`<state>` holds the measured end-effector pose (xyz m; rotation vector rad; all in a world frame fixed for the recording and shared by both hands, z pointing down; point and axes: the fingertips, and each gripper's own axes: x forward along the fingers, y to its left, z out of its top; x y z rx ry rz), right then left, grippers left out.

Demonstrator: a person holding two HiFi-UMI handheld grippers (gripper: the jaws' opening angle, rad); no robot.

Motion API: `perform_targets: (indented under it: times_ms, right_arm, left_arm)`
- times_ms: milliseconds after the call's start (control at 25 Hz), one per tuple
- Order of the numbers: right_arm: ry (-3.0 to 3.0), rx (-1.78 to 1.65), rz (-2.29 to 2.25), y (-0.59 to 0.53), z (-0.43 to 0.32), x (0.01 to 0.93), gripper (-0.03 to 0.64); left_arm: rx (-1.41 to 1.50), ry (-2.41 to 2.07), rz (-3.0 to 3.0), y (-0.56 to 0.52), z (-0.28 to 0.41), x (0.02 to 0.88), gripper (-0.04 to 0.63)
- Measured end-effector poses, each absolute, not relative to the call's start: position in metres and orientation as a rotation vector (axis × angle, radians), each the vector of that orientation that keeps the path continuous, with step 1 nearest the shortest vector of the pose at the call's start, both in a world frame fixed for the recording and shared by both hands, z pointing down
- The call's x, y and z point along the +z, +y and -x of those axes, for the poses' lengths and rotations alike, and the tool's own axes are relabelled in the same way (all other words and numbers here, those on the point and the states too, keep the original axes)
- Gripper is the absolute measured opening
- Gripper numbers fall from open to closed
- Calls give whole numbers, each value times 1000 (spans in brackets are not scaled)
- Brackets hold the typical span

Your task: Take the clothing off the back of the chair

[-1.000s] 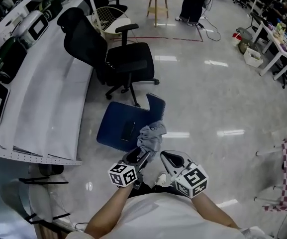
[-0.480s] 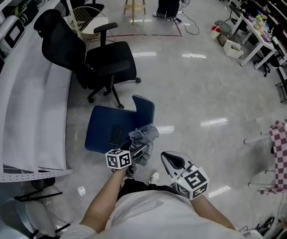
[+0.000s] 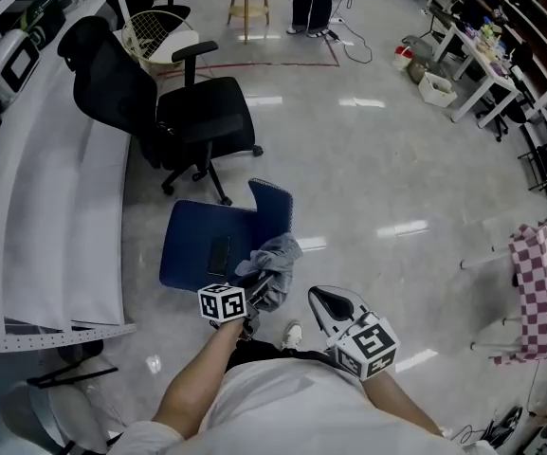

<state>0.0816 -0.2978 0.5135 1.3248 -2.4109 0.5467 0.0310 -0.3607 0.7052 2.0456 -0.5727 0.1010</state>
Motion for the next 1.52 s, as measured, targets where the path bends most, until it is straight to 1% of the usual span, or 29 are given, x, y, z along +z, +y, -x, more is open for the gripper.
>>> perform_targets:
  times_ms: [80,200,600,840,1000,1240,1520]
  right_arm:
    - [-2428,544,-1314,-295,-81,512,17]
    - [-2461,546,-1291,-290,-85,513,17]
    - [-2617,558,-1122,-265,-89,514,17]
    - [-2685,601,-963,-251,-71,526,17]
    - [-2710,616,-914,-247,-63,527,17]
    - [-2714,634,-911,-239,-52,532,17]
    - [-2672,647,-969,-218,-46,542,17]
  left_arm:
    - [60,-586,-2049,-356,-29,697,55]
    - [1,-591,-2083,-347,-30,678,40]
    - [-352,-615,-2175,-301,-30,568,37]
    - [-537,-687,-2215,-270,-15,513,37]
    - [-564,-714,-2234,-257,-8,498,37]
    - [-577,-700,-2251,-243,2,498,37]
    - [-660,-567,-2312,-216,6,480,37]
